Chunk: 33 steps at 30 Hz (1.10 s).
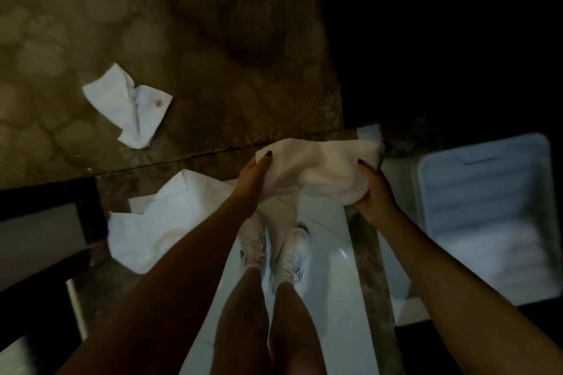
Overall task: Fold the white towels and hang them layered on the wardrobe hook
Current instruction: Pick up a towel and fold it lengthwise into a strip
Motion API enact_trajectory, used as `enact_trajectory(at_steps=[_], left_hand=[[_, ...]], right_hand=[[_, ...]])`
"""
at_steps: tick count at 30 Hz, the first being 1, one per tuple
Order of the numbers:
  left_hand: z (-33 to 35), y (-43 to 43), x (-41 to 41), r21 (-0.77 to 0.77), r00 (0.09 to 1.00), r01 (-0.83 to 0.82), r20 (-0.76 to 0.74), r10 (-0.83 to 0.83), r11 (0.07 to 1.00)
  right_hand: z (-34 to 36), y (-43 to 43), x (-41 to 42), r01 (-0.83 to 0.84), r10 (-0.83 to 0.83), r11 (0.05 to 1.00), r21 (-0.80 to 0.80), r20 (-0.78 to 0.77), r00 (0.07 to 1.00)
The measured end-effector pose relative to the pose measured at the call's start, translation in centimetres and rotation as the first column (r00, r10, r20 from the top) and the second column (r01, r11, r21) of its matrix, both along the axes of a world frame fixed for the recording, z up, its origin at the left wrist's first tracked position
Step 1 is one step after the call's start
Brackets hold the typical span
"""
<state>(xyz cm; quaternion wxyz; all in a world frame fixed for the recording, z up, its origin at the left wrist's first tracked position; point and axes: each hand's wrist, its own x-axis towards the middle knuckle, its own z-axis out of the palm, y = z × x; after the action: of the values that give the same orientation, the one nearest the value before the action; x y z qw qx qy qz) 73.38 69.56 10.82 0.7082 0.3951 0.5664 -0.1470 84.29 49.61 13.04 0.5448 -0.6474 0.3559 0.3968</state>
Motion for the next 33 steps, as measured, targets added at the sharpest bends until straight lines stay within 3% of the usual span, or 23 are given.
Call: enact_trajectory(at_steps=[3, 7, 11, 15, 18, 20, 23, 29, 33], left_hand=[[7.2, -0.1, -1.5, 0.077, 0.998, 0.034, 0.058, -0.038, 0.996], [16.7, -0.5, -4.9, 0.156, 0.989, 0.026, 0.139, -0.048, 0.987], [24.9, -1.6, -9.1, 0.246, 0.997, 0.075, -0.004, -0.076, 0.966], [32.4, -5.1, -13.0, 0.116, 0.999, -0.009, -0.031, 0.013, 0.993], [38.8, -6.8, -16.3, 0.227, 0.963, 0.097, -0.269, -0.034, 0.969], [40.8, -7.9, -16.9, 0.264, 0.997, -0.001, -0.075, 0.021, 0.964], [43.7, -7.5, -19.3, 0.274, 0.991, -0.008, 0.132, -0.029, 0.962], [48.5, -7.1, -21.1, 0.433, 0.946, 0.044, 0.272, -0.177, 0.900], [52.2, -7.0, -23.6, 0.622, 0.832, 0.085, 0.386, -0.400, 0.778]], right_hand=[[6.2, -0.5, -1.8, -0.057, 0.068, 0.992, -0.112, 0.093, 0.993], [14.5, -1.3, -4.8, 0.104, -0.103, 0.995, 0.003, 0.146, 0.984], [22.7, -1.6, -8.6, 0.074, -0.047, 0.990, -0.122, 0.206, 0.977], [30.4, -2.4, -11.6, 0.084, -0.037, 0.987, -0.140, 0.308, 0.951], [35.4, -3.6, -14.2, 0.105, -0.052, 0.988, -0.117, 0.382, 0.923], [38.0, -4.5, -16.1, 0.115, -0.063, 0.988, -0.106, 0.401, 0.914], [40.7, -5.9, -18.9, 0.105, -0.047, 0.989, -0.106, 0.444, 0.895], [45.5, -8.3, -24.4, 0.201, -0.116, 0.977, -0.067, 0.625, 0.772], [49.3, -10.5, -29.4, 0.286, -0.136, 0.956, -0.066, 0.762, 0.633]])
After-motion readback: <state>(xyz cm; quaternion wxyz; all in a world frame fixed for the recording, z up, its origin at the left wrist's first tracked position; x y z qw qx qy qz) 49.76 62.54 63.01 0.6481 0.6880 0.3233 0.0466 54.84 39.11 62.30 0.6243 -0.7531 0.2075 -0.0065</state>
